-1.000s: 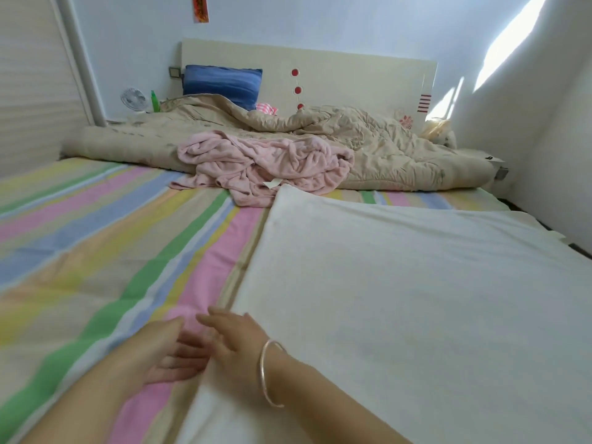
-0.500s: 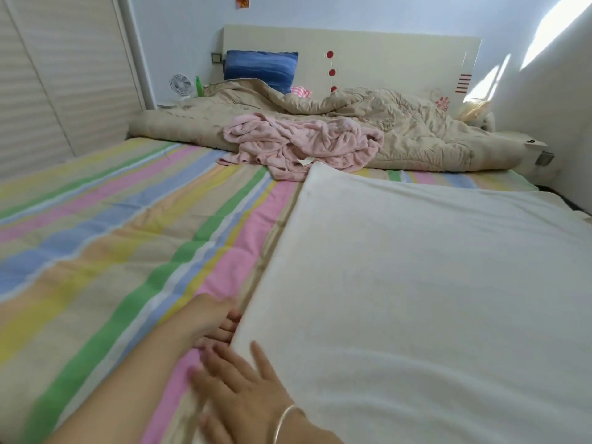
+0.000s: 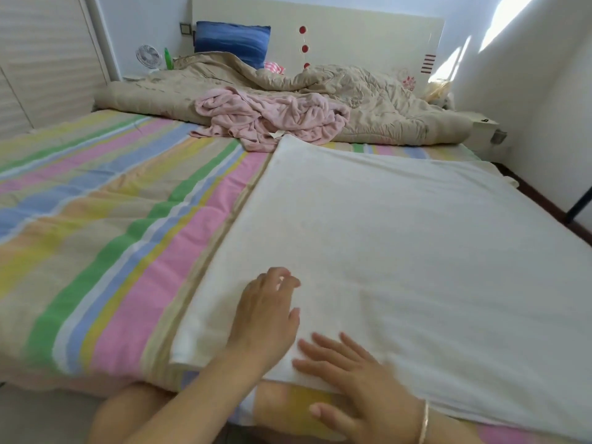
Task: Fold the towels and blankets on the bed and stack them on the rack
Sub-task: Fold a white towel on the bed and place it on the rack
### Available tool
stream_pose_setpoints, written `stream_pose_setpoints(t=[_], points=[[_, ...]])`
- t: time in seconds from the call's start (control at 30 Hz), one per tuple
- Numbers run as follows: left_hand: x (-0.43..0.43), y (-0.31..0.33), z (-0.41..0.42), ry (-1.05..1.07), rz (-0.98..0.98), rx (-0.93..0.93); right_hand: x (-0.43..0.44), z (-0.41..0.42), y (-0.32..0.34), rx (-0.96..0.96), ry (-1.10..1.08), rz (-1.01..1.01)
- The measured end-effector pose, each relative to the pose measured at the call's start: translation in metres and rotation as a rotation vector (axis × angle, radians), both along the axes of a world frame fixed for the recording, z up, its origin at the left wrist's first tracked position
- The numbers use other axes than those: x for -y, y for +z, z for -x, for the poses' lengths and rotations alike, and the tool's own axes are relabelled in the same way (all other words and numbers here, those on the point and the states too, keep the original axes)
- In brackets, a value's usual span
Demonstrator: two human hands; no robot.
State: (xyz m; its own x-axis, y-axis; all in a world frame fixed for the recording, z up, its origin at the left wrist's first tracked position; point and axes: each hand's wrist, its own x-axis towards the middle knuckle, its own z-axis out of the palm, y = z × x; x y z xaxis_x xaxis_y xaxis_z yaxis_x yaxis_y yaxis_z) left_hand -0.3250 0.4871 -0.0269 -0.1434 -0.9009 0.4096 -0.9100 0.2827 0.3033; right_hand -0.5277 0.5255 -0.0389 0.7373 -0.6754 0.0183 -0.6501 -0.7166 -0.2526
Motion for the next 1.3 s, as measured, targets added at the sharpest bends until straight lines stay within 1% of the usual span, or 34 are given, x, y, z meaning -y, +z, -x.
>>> stream_pose_setpoints(t=[0.03, 0.07, 0.1, 0.17, 0.23, 0.3, 0.37, 0.5, 0.6, 0.67, 0.73, 0.83, 0.9, 0.93, 1.0, 1.03, 1.1, 1.13, 1.23, 1.3], points=[[-0.015, -0.004, 0.010, -0.139, 0.048, -0.028, -0.008, 0.012, 0.000, 0.034, 0.018, 0.053], [-0.031, -0.008, 0.019, -0.273, 0.069, -0.013, -0.017, 0.028, -0.001, 0.040, -0.001, 0.087], [-0.043, -0.013, 0.024, -0.392, 0.091, 0.035, -0.020, 0.042, -0.003, 0.047, -0.036, 0.134], [-0.060, -0.022, 0.026, -0.552, 0.097, 0.205, -0.024, 0.069, -0.012, 0.068, -0.076, 0.279], [-0.063, -0.028, 0.022, -0.586, 0.125, 0.351, -0.027, 0.089, -0.021, 0.103, -0.091, 0.458], [-0.062, -0.027, 0.020, -0.562, 0.156, 0.408, -0.030, 0.104, -0.024, 0.122, -0.141, 0.597], [-0.059, -0.025, 0.018, -0.561, 0.161, 0.459, -0.032, 0.112, -0.022, 0.122, -0.204, 0.669], [-0.055, -0.023, 0.023, -0.552, 0.151, 0.548, -0.033, 0.119, -0.016, 0.088, -0.290, 0.674], [-0.054, -0.018, 0.028, -0.532, 0.191, 0.609, -0.034, 0.121, -0.008, 0.065, -0.283, 0.600], [-0.055, -0.011, 0.028, -0.557, 0.185, 0.614, -0.039, 0.125, -0.002, 0.060, -0.245, 0.566], [-0.059, -0.010, 0.026, -0.612, 0.143, 0.617, -0.044, 0.127, -0.004, 0.056, -0.193, 0.558], [-0.061, -0.012, 0.026, -0.669, -0.034, 0.698, -0.049, 0.124, -0.015, 0.031, -0.196, 0.454], [-0.061, -0.009, 0.031, -0.651, -0.145, 0.638, -0.046, 0.122, -0.010, -0.013, -0.228, 0.336], [-0.059, -0.002, 0.033, -0.616, -0.193, 0.556, -0.043, 0.122, -0.002, -0.022, -0.273, 0.258], [-0.048, 0.017, 0.040, -0.518, -0.326, 0.401, -0.032, 0.126, 0.016, 0.040, -0.337, 0.133], [-0.041, 0.024, 0.045, -0.489, -0.322, 0.338, -0.025, 0.128, 0.024, 0.106, -0.372, 0.108], [-0.019, 0.039, 0.064, -0.410, -0.262, 0.238, -0.005, 0.134, 0.037, 0.198, -0.437, 0.199], [-0.006, 0.044, 0.075, -0.386, -0.233, 0.199, 0.009, 0.138, 0.040, 0.200, -0.469, 0.252], [0.035, 0.057, 0.117, -0.358, -0.241, 0.089, 0.044, 0.153, 0.027, 0.070, -0.625, 0.186], [0.058, 0.058, 0.141, -0.354, -0.252, 0.079, 0.056, 0.156, 0.004, -0.013, -0.690, 0.036]])
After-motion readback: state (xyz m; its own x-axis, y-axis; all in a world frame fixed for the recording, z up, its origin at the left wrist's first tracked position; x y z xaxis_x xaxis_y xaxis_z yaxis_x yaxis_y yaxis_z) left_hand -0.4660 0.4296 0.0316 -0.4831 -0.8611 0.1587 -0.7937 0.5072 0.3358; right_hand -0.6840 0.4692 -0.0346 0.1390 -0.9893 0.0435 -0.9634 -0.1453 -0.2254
